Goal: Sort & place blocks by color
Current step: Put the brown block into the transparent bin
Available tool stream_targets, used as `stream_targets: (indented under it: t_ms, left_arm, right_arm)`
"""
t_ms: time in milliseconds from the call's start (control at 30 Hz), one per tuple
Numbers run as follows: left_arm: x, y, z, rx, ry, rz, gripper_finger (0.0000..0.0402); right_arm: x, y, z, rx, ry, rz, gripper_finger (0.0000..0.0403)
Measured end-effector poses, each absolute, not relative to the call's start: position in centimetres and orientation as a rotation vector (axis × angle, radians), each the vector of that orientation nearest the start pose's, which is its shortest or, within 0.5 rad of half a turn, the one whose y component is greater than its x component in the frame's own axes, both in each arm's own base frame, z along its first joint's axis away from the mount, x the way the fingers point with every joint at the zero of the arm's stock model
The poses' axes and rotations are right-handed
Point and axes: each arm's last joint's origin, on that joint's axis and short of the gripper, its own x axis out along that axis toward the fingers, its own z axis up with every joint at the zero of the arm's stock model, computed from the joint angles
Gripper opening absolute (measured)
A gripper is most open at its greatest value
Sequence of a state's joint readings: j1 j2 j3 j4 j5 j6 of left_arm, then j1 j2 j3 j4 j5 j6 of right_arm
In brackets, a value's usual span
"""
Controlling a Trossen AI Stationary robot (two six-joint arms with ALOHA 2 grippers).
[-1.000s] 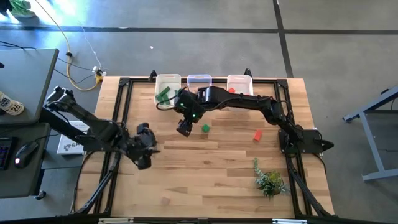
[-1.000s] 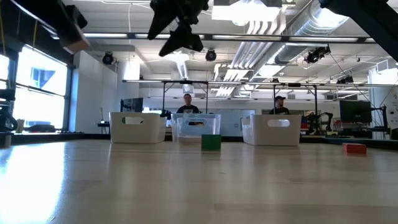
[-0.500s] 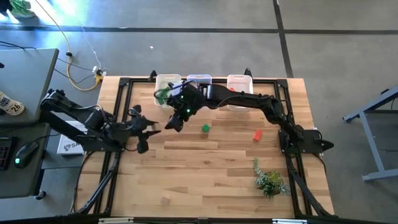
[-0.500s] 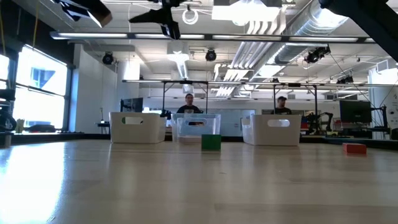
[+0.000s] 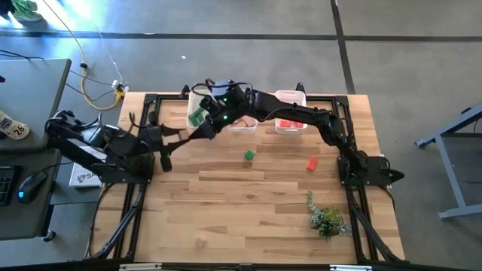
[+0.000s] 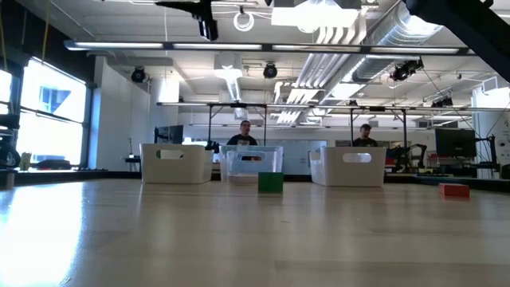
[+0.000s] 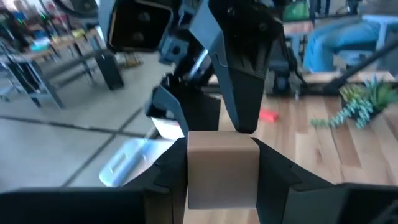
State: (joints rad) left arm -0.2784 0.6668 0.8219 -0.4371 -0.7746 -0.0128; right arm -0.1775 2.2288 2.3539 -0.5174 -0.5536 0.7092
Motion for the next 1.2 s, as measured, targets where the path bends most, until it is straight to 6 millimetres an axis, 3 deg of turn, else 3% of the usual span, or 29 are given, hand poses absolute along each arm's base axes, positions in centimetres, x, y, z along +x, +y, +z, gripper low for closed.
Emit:
stream_targets:
  t_ms: [367,900,1200]
  left_arm:
    - [13.1,-1.2,35.4,0.199,0.141,0.479,0.0109]
    - [13.7,-0.6,35.9,0.349,0.128,0.466,0.0109]
    - [13.7,-0.2,35.9,0.379,0.140,0.474,0.0111]
  right_arm:
    - [50.1,-8.5,38.9,0.943,0.303,0.298,0.0201]
    - [50.4,-7.3,38.9,0.977,0.295,0.286,0.0199]
    - [50.4,-7.2,38.9,0.964,0.286,0.275,0.0133]
